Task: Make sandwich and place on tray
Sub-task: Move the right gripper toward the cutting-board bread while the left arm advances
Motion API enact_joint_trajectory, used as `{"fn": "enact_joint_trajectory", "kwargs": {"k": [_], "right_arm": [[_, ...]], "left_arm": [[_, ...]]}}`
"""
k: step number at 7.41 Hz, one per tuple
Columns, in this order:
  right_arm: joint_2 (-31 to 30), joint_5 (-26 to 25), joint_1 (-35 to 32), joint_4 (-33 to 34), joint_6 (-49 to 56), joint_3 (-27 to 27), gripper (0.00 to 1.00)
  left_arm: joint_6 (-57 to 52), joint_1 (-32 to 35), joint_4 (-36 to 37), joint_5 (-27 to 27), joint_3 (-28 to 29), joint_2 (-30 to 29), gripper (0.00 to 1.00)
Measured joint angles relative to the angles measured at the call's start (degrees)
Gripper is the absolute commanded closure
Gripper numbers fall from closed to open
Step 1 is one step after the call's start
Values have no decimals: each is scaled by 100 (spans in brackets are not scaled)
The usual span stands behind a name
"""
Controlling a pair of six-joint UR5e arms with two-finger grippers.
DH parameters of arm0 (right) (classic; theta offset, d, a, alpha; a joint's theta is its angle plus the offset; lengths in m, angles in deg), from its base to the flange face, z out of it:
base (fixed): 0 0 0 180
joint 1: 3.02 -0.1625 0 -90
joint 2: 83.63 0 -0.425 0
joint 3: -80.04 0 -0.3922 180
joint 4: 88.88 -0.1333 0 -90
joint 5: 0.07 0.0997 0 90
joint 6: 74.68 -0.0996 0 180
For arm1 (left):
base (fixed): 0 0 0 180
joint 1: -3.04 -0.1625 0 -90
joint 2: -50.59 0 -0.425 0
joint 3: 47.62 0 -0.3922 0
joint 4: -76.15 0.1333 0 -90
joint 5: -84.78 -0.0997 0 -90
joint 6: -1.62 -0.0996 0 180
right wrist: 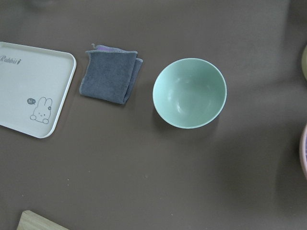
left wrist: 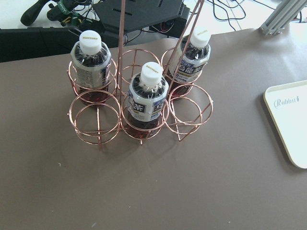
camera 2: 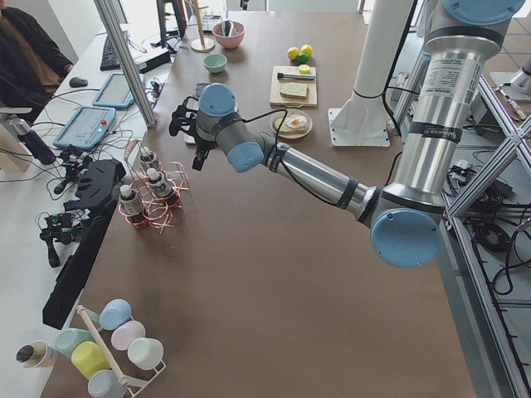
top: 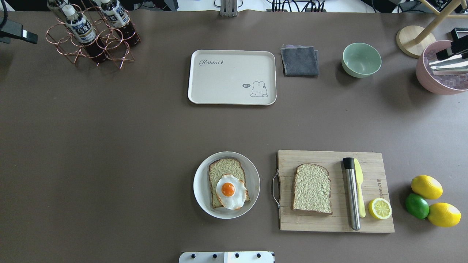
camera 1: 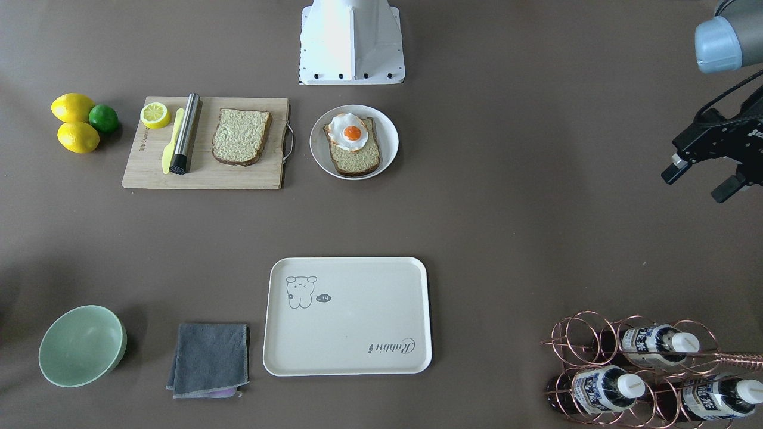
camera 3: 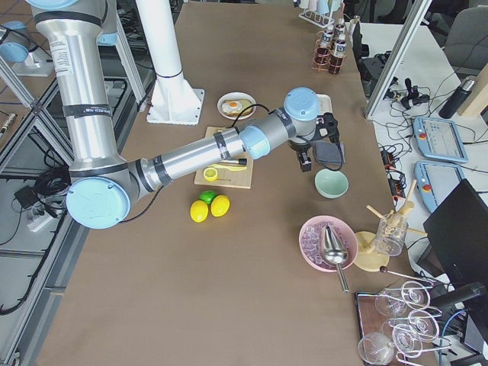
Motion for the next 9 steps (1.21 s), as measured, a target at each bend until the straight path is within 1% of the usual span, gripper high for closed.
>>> {"fn": "enact_joint_trajectory", "kwargs": {"k": [2,3,4,5,6,7,9], "right_arm": [[0,-373,592,-1307,-1719,-67,0],[-19,-500,831,-1763,-2461,-63,0],[-126,-567,1043,-2301,-3074,-40,0],[-357,-645,1295,-2977,-3656,-27,0],[-602,-782,1587,-3534,-4104,-23,0],[-749,-1011,1924,-3827,-4464,0,0],[-911,-1653,2711,-4000,-4853,111,0]], "left_arm": [[1047,-720,-287,-651,-267,-12,2],[1511,-1074,-330,-979,-385,-21,2],[1957,-1419,-347,-1343,-490,-28,2],[2330,-1791,-352,-1805,-588,-26,2],[2565,-2071,-354,-2127,-658,-31,2],[2693,-2207,-355,-2268,-699,-34,2],[2770,-2287,-355,-2352,-743,-45,2]]}}
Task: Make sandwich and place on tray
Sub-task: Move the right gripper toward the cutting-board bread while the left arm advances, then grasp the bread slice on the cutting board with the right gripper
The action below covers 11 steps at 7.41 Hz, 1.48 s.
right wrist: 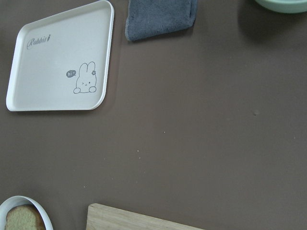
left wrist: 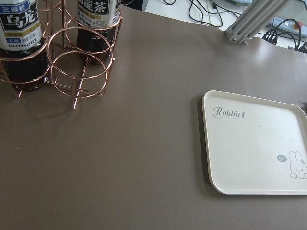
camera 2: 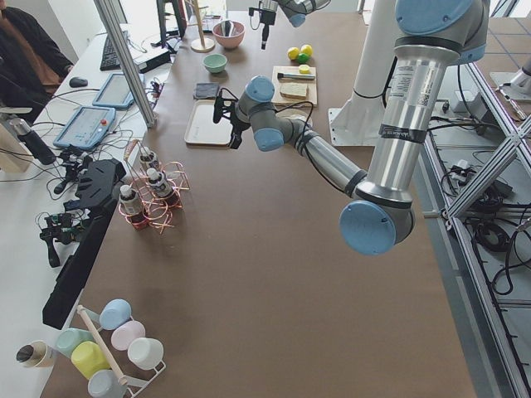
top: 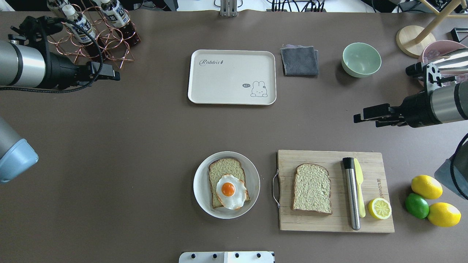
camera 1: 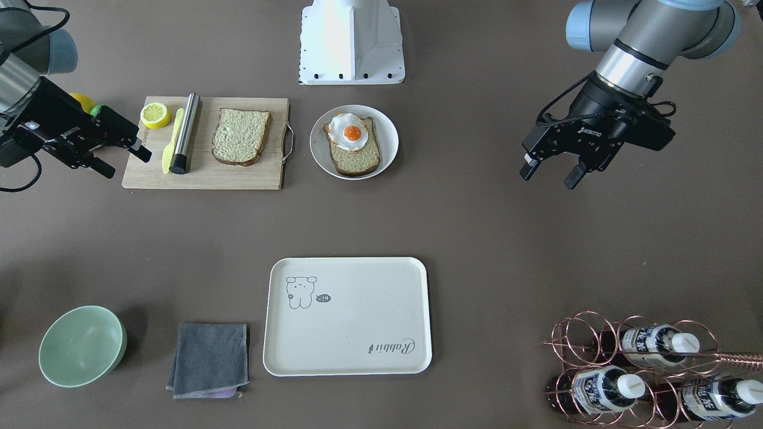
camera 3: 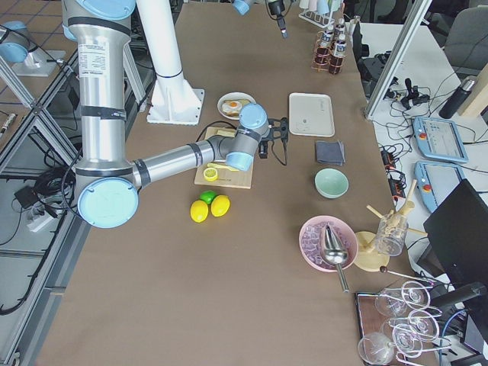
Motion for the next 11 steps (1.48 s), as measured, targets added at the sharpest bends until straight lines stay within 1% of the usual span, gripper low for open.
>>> {"fn": "enact_joint_trajectory", "kwargs": {"k": [1,3,6,7,8,10,11], "right_arm": [[-77,-199,298,-14,-145,83,0],[-324,-569,883,-24,-369,415,0],[-474,-1443,1797,-26,-605,588,1],[-503,-1748,2097,-26,-635,591,9],[-529,-1971,2325,-26,-640,582,22],[-545,-2278,2647,-30,-648,560,43],[-545,-2337,2732,-33,-650,556,44]], "left_arm": [[3,-7,4,-10,0,-24,2],[9,-10,8,-14,0,-73,2],[-17,-21,8,-15,52,-131,2],[-27,-25,9,-15,69,-138,2],[-30,-31,8,-10,74,-140,2],[-33,-34,8,0,73,-149,2],[-33,-35,8,2,81,-164,2]]}}
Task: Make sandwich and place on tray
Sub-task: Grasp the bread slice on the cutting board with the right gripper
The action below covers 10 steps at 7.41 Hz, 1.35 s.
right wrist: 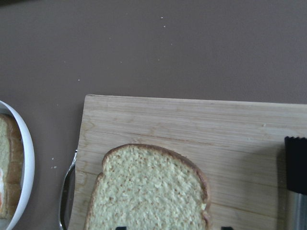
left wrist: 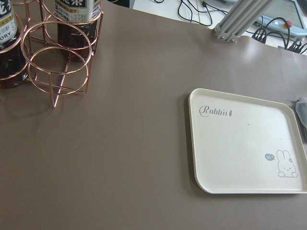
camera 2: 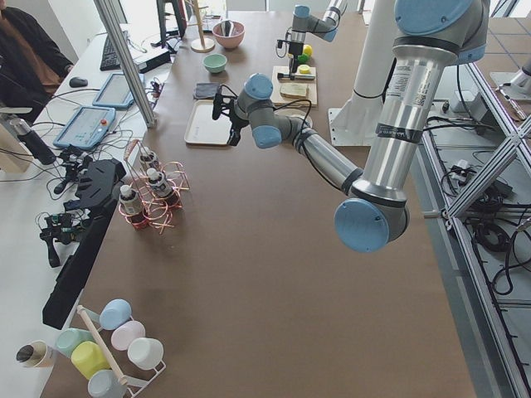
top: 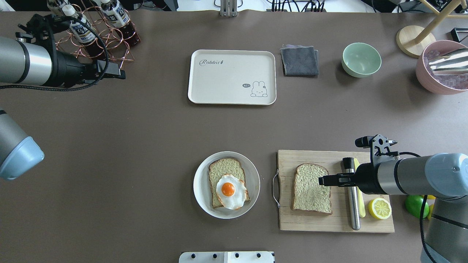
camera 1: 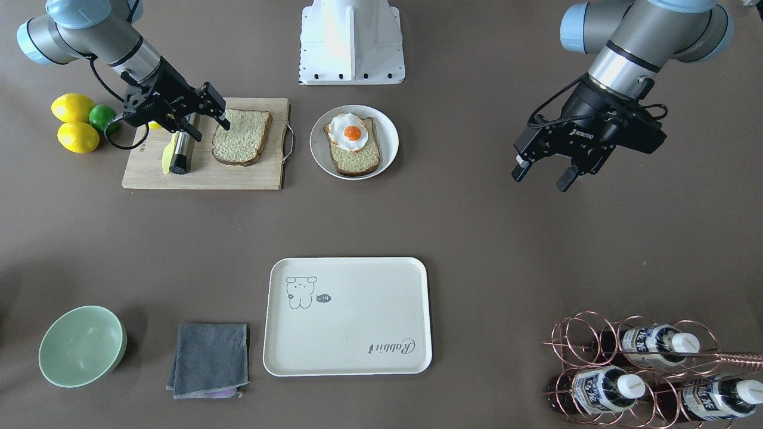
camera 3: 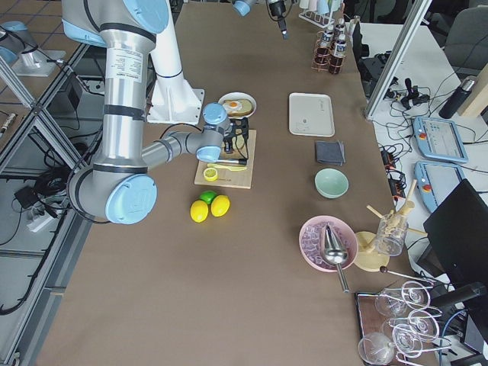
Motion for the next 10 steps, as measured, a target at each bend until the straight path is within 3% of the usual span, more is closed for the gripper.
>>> {"fn": "enact_joint_trajectory", "kwargs": {"k": [4,5,6,7,10], "right_arm": [[0,-60,192,-1,-8,-89,41],[-3,-62,210,-1,-8,-131,50],[-2,-66,222,-1,-8,-169,71],[5,-69,237,-2,-8,-205,100],[41,-71,253,-2,-12,-245,100]], "left_arm": [[-8,-2,0,1,15,-12,2],[-5,-2,0,1,20,-13,2],[-5,-2,0,1,22,-13,2],[-7,-2,0,1,23,-13,2],[-7,-2,0,1,24,-17,2]]}}
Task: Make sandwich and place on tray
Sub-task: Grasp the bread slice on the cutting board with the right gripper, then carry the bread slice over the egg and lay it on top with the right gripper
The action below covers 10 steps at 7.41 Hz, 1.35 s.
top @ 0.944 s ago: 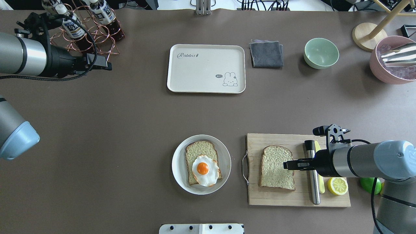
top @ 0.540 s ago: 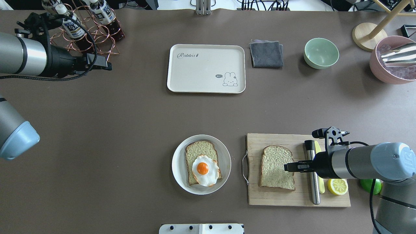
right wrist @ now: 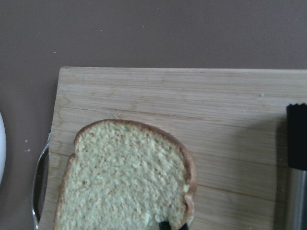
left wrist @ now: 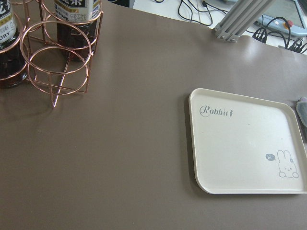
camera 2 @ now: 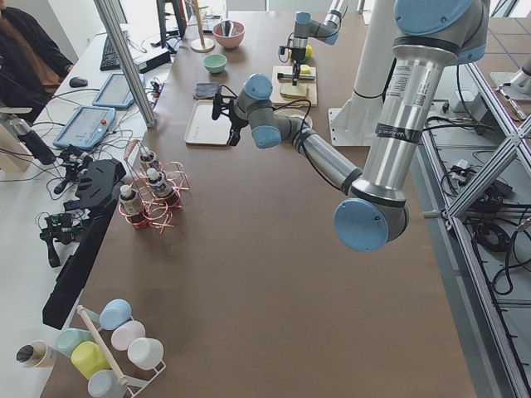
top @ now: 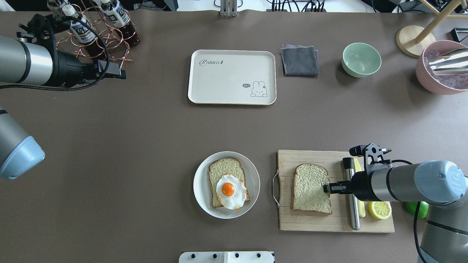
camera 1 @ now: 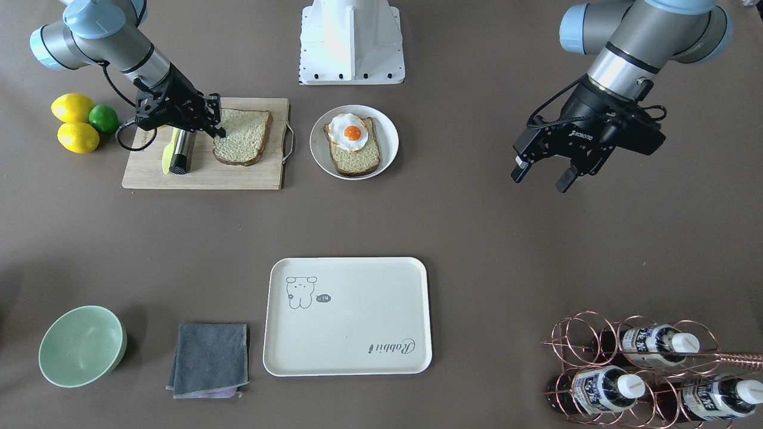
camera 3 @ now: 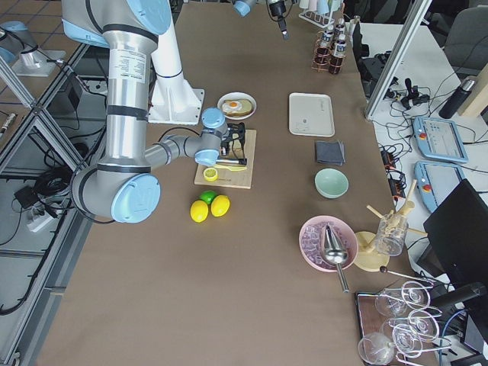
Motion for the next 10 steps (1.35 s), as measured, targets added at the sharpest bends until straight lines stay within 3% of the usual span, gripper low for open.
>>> {"fn": "enact_joint_trajectory", "kwargs": {"k": [3,6,10], "right_arm": [[24,112,-83,-125,-258,95,100],[140,584,-483,-848,-648,184,100],[1350,541,-423,-975,-1445,-332,100]], "left_arm": [[-13,0,0,21,34,-36,2],[-19,0,0,41,67,-71,2],[-19,0,-18,35,108,-82,2]]}}
